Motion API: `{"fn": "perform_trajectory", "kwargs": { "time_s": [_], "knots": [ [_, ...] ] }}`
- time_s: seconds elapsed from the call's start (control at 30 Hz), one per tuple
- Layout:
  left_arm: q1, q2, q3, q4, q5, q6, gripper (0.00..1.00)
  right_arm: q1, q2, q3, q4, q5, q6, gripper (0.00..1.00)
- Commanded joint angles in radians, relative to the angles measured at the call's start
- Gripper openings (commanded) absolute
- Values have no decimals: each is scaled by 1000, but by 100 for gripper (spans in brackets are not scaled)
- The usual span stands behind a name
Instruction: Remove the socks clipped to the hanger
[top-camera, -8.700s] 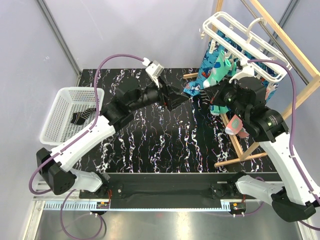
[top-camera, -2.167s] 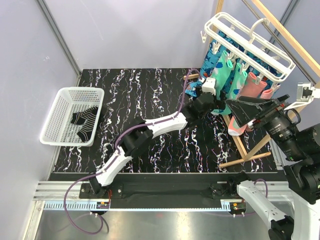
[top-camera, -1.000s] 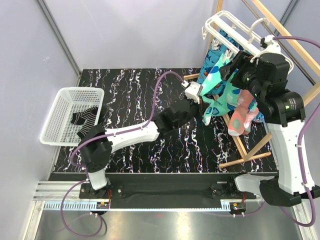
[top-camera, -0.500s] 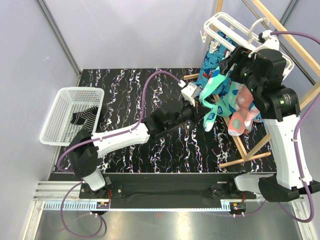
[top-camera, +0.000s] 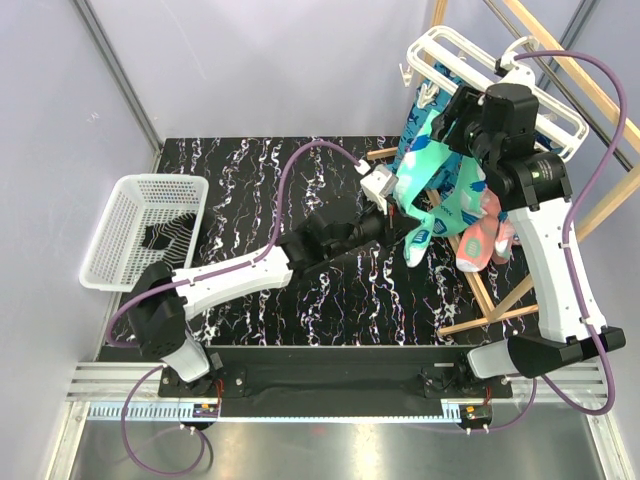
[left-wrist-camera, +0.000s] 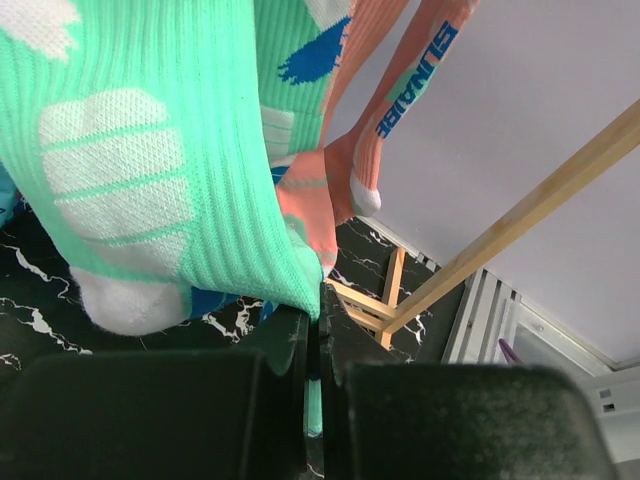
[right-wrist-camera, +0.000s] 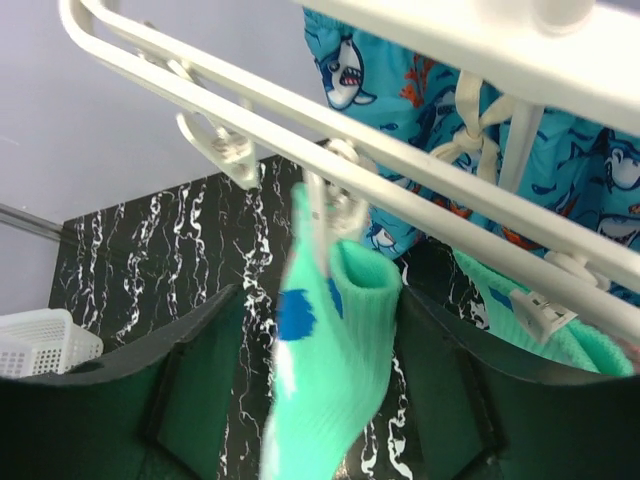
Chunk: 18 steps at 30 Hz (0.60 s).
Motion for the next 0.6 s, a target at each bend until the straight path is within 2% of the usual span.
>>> {"fn": "perform_trajectory", "kwargs": {
  "time_s": [0.0,0.1,0.27,0.57],
  "knots": [
    [-2,-47,26,6,36,28,0,-1,2,78,29,36,-6,70],
    [9,-55,26,2,70,19,0,1,-8,82,21,33,-9,78],
    [27,-56,46,-11,175,-17,0,-1,-12,69,22,38,-27,82],
    [52,-59,75,-24,306,-63,0,-1,15,90,33,61,-32,72]
  ]
}}
